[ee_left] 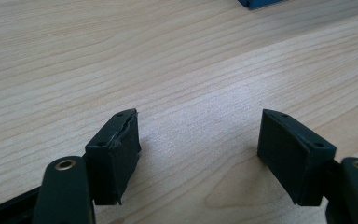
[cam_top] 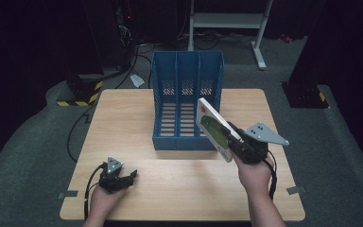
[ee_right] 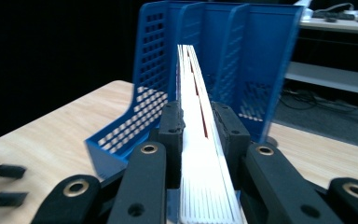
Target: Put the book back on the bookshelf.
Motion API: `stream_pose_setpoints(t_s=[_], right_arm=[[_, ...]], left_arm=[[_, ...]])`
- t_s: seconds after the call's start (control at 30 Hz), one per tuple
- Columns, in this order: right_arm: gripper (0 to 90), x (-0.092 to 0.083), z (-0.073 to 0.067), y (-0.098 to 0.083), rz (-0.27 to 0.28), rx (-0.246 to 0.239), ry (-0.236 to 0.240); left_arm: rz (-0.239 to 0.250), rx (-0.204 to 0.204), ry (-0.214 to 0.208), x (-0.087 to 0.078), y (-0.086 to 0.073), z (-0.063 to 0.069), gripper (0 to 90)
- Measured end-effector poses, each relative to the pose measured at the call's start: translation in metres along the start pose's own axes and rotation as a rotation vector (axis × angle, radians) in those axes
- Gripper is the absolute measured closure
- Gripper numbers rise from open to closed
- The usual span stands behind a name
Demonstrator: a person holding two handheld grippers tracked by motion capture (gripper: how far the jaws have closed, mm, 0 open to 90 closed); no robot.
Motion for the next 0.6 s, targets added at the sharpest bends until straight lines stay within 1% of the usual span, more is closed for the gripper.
stream_pose_setpoints(t_s=[0.13,0.23,0.3,0.37,0.47,0.6], right_arm=[[75.8,0.010,0.013,0.005,-0.010,0.019,-0.031],[75.8,0.019,0.020,0.009,-0.023,0.014,-0.060],[75.8,0.027,0.024,0.012,-0.036,0.009,-0.075],[75.8,0.035,0.027,0.014,-0.040,0.008,-0.104],[75.8,0.046,0.031,0.017,-0.046,0.023,-0.121],[75.8,0.060,0.033,0.022,-0.058,0.029,-0.151]], left_arm=[[-0.001,-0.003,0.003,0.000,0.000,0.000,29.3],[-0.002,-0.003,0.002,0.000,0.000,0.000,29.3],[-0.001,-0.003,0.002,0.000,0.000,0.000,29.3],[-0.002,-0.003,0.002,0.000,0.000,0.000,29.3],[-0.001,-0.002,0.003,0.000,0.000,0.000,29.3],[-0.002,-0.001,0.000,0.000,0.000,0.000,29.2]])
Point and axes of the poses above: each handheld gripper's, and its own axes: x roughly forward along the jaws, y roughly out of its top, z roughly to its right, the point moved 2 cm from there along x, roughly forward along the jaws, and after that the axes turned 4 degrees about y, right-handed, at the moved point
